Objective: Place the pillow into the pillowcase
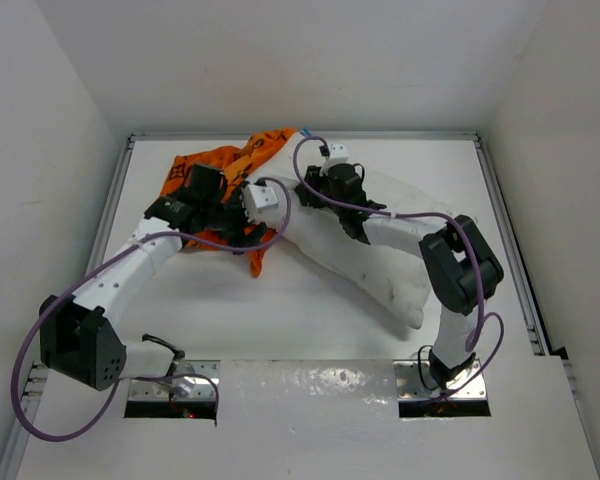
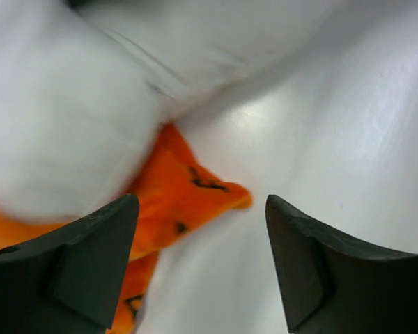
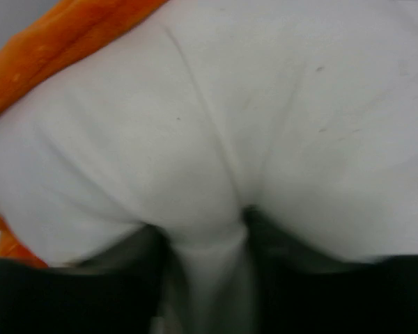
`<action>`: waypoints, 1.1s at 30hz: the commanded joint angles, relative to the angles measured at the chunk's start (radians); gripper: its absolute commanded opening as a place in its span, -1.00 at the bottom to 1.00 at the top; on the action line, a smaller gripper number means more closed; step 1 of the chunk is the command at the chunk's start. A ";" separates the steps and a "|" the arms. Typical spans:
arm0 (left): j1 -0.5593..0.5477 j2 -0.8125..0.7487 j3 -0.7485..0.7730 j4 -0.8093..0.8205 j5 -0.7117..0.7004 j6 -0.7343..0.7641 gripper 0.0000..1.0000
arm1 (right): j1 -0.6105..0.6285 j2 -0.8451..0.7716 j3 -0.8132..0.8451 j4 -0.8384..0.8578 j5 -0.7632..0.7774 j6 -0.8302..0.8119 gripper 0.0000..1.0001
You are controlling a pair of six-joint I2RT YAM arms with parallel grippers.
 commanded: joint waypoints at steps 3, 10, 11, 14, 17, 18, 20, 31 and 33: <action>0.064 0.006 0.282 0.086 -0.070 -0.217 0.48 | -0.004 -0.059 -0.018 0.013 -0.337 -0.140 0.45; 0.115 0.253 0.351 0.062 -0.429 -0.299 0.16 | -0.007 -0.062 0.162 -0.149 -0.443 -0.288 0.74; 0.127 0.276 0.365 0.062 -0.438 -0.313 0.14 | -0.007 -0.059 0.179 -0.166 -0.455 -0.342 0.76; 0.152 0.328 0.383 0.063 -0.466 -0.308 0.06 | 0.004 -0.050 0.216 -0.218 -0.500 -0.475 0.76; 0.153 0.351 0.380 0.069 -0.472 -0.296 0.00 | 0.038 -0.044 0.201 -0.199 -0.481 -0.583 0.78; 0.153 0.358 0.379 0.069 -0.483 -0.302 0.00 | 0.038 -0.039 0.199 -0.192 -0.469 -0.598 0.79; 0.152 0.367 0.370 0.088 -0.504 -0.320 -0.29 | 0.056 -0.010 0.215 -0.189 -0.452 -0.626 0.81; 0.153 0.335 0.355 0.060 -0.478 -0.316 -0.32 | 0.102 0.255 0.379 -0.254 -0.222 -0.606 0.86; 0.152 0.330 0.302 0.115 -0.582 -0.307 -0.51 | 0.102 0.275 0.406 -0.284 -0.194 -0.597 0.71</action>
